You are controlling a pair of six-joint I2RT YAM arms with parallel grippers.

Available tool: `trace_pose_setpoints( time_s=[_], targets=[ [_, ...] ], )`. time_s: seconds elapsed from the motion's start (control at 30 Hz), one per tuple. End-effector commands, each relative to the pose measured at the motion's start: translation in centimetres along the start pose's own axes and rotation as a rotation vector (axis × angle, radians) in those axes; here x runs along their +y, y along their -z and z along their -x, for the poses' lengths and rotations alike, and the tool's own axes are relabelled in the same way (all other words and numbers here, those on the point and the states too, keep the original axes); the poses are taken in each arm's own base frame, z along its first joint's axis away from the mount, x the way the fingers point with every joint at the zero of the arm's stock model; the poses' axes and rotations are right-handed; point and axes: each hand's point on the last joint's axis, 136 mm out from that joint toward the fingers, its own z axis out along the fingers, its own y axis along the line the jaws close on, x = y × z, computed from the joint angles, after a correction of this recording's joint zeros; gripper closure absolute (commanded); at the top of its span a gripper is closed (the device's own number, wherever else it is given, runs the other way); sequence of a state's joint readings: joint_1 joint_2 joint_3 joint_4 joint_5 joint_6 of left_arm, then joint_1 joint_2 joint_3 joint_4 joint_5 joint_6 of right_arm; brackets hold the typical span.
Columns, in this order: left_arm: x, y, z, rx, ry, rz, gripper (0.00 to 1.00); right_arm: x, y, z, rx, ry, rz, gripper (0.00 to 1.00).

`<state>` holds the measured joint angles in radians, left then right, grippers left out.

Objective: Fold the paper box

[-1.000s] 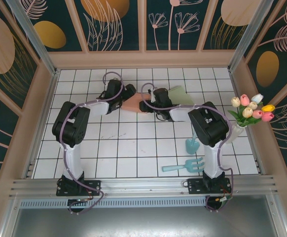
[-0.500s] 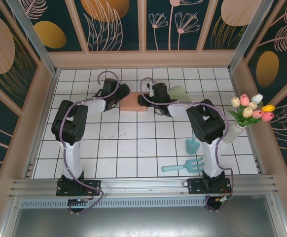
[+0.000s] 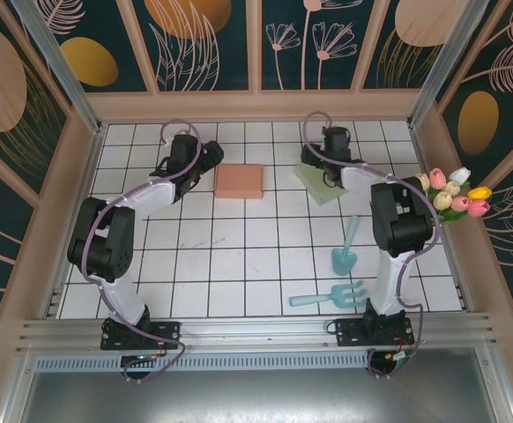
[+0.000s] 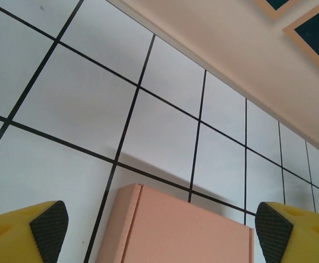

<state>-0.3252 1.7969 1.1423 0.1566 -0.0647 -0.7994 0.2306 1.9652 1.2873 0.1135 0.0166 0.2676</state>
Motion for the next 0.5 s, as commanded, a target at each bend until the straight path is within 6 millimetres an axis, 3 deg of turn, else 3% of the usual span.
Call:
trace_pose_setpoints(
  time_s=[0.0, 0.17, 0.27, 0.47],
  targets=[
    [1.2, 0.1, -0.6, 0.011, -0.033, 0.025, 0.1, -2.1, -0.2, 1.3, 0.013, -0.017, -0.066, 0.33],
    [1.1, -0.1, -0.7, 0.019, -0.044, 0.021, 0.1, -4.0, -2.2, 1.2, 0.073, -0.025, -0.089, 0.34],
    [1.1, -0.1, -0.6, 0.02, -0.045, 0.02, 0.1, -3.4, -3.4, 0.2, 0.139, -0.007, -0.046, 0.33],
    [1.1, -0.2, -0.7, 0.025, -0.048, 0.025, 0.1, -1.6, -3.8, -0.5, 0.217, 0.039, 0.023, 0.34]
  ],
)
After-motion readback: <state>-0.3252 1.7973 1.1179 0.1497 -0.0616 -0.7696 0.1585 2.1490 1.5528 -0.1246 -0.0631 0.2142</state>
